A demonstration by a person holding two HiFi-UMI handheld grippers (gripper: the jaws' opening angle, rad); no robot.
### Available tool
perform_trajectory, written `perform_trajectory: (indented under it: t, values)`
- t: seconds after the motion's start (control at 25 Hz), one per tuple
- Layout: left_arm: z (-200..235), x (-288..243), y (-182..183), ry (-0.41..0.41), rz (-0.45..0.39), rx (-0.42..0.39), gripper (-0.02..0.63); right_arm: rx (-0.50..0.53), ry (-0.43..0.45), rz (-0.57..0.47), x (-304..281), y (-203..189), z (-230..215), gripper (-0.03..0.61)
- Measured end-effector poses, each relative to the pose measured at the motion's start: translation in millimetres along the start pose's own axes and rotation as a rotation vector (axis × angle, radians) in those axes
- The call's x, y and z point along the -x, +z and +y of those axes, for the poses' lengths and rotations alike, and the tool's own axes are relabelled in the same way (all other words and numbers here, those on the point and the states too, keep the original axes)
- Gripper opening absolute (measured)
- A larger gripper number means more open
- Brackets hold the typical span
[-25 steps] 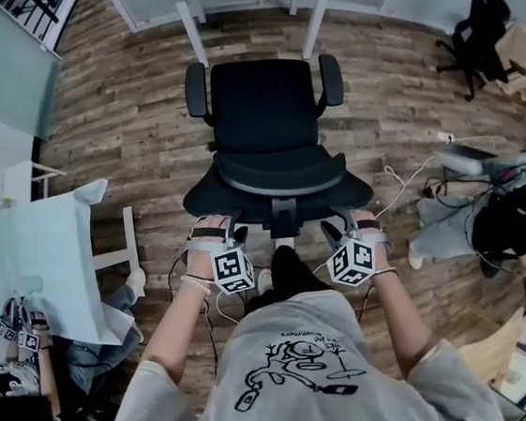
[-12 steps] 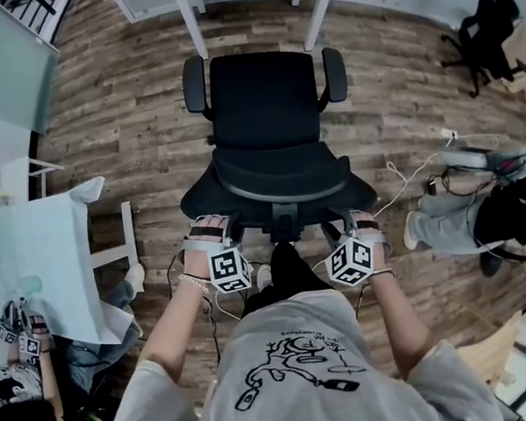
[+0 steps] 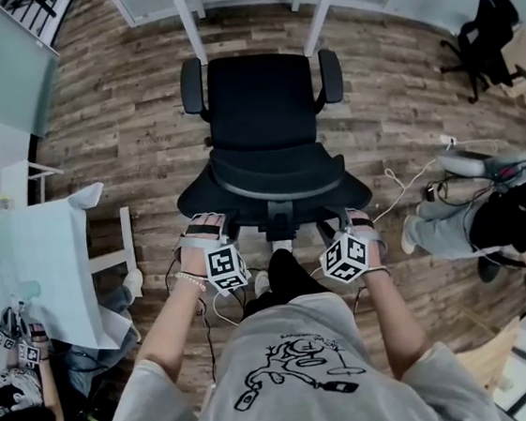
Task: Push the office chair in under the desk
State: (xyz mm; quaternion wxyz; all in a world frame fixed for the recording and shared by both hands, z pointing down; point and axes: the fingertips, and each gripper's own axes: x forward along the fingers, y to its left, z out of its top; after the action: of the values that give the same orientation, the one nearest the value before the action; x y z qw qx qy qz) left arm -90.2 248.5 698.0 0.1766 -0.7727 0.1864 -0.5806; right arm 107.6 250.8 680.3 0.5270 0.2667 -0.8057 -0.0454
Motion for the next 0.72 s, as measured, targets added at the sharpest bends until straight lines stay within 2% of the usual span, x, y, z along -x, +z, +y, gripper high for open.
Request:
perform_trajectory:
  t: [0.72]
  values:
    - [69,-45,-22,-0.002,0.101,0.002,0.117,0.0,0.04,0.011,-49,26,-63,0.16]
